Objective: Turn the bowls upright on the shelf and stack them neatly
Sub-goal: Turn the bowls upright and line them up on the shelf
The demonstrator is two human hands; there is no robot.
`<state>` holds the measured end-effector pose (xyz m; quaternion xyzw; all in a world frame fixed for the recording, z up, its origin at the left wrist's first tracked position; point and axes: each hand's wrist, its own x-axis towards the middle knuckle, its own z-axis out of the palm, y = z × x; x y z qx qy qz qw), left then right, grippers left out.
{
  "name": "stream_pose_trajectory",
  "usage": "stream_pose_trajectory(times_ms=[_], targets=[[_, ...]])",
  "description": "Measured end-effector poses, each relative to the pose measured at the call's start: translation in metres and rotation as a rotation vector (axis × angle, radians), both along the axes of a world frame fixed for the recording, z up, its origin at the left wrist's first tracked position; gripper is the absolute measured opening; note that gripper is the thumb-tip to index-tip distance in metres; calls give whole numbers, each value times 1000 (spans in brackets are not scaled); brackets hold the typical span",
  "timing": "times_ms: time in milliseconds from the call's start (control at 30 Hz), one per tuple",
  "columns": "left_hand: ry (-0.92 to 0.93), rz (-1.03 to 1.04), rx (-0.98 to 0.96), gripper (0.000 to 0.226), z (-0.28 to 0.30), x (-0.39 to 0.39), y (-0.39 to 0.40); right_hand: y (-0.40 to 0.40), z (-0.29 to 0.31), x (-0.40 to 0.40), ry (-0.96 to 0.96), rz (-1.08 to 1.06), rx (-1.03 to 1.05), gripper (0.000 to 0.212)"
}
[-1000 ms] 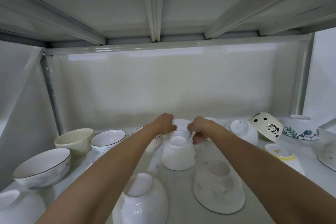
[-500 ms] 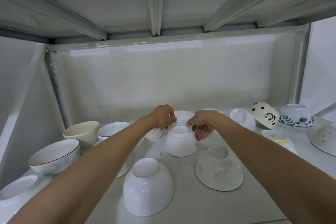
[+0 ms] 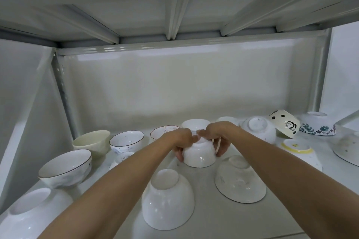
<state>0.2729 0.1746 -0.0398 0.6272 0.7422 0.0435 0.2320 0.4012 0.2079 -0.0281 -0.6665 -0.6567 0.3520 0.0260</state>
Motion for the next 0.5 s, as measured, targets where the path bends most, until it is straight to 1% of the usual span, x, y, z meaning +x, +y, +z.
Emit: stream_pose_trajectory(times_ms=[133,233,333,400,433,500], targets=[[0,14,30,59,-1,2,-4,-2,-4,-3,16,-10,30,69],[-6,1,65,54,0,4,-9,-3,-5,-1,31,-15,53,66],[-32,-8,75,53,3,4,-13,-6,0,0,45,-17,54,65],[-68,-4,69,57,6,3,-15,-11,7,0,27,-9,85,63],[-86,-4,70,60,8,2,-15,-15,11,1,12,0,112,59],[-125,-5,93,64,10,1,-14,-21,18,3,-20,23,160,41]])
